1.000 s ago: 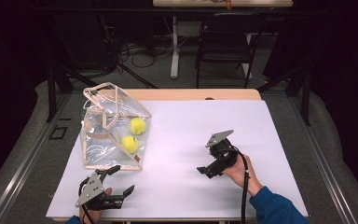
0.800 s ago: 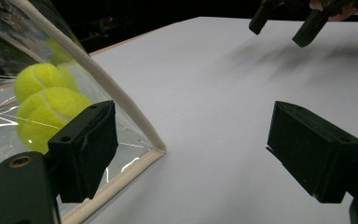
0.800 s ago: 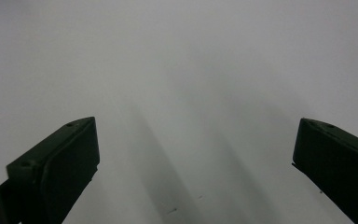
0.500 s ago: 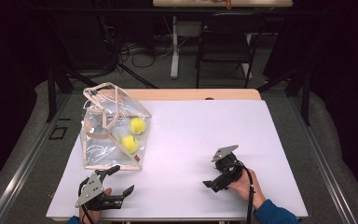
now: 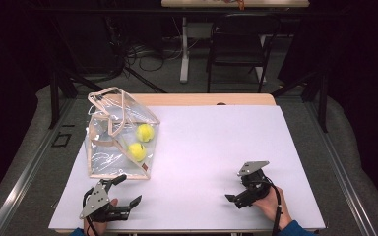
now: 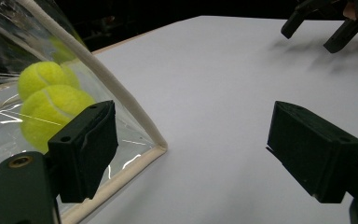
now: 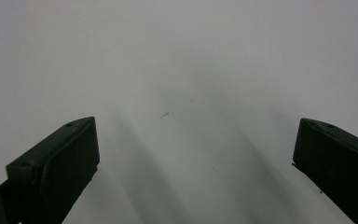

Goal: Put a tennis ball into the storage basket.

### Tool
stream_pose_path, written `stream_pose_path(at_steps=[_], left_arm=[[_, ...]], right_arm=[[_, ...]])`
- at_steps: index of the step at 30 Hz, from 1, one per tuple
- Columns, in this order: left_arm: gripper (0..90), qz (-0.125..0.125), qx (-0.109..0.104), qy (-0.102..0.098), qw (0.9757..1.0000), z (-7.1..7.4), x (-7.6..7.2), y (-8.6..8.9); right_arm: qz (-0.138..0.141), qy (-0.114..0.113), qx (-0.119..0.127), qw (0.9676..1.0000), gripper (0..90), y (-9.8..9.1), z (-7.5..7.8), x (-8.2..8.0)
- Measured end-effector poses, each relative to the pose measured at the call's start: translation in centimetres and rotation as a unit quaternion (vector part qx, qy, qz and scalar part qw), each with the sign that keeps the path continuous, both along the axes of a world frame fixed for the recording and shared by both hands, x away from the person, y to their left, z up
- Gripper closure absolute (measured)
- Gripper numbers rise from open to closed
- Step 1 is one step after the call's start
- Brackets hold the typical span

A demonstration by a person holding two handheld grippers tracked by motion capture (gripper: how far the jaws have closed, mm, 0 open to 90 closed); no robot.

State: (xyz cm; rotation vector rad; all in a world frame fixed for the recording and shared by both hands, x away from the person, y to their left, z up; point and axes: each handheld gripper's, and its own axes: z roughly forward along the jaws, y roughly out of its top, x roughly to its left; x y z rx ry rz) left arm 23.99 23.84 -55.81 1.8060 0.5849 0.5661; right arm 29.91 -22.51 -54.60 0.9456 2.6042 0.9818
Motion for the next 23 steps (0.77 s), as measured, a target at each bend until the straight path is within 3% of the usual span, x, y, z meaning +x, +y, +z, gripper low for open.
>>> stream_pose_path(at_steps=[10,23], left_arm=[[15.8,-0.002,0.003,0.001,1.0,-0.1,0.1,0.0],[15.8,0.0,0.005,0.003,1.0,-0.1,0.2,-0.1]], right_arm=[[-0.028,-0.005,0.005,0.9996,0.0,-1.8,-0.6,-1.3],[-0.038,-0.017,0.016,0.999,0.0,-2.1,-1.0,-2.2]])
